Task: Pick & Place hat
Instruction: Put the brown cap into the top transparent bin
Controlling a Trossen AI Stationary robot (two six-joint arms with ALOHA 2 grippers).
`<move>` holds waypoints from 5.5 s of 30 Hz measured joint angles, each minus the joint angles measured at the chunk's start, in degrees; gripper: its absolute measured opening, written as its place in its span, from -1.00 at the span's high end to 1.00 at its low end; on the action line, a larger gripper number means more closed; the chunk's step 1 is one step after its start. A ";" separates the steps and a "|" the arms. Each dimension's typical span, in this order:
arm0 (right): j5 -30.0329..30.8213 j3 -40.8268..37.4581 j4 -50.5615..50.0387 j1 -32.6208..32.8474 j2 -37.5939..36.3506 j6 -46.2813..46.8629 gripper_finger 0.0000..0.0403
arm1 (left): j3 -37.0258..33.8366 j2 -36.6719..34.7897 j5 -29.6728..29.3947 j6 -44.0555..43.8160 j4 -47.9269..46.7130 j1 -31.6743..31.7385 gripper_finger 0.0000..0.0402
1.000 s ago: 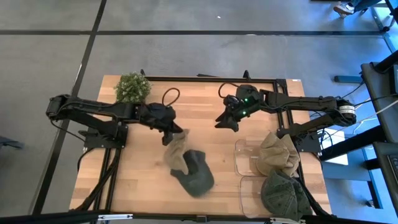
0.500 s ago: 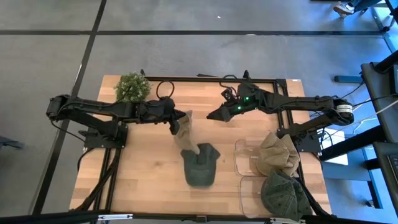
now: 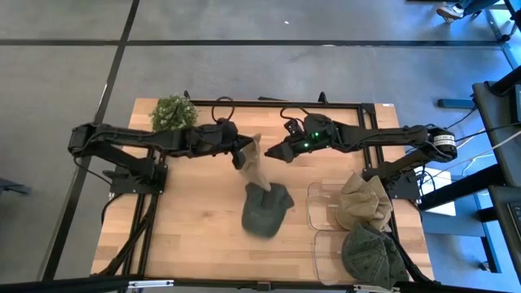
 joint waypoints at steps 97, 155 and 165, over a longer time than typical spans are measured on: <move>18.54 49.18 -93.53 33.52 -0.18 34.53 0.89 | 11.90 3.40 -9.24 24.48 -4.16 -2.70 0.48; 5.81 11.51 -93.76 33.12 -2.06 37.43 0.71 | 11.84 3.45 -8.62 24.50 -3.85 -1.31 0.48; 4.32 11.08 -93.76 32.31 -2.13 34.43 0.61 | 11.84 3.45 -8.63 24.51 -3.79 -1.31 0.49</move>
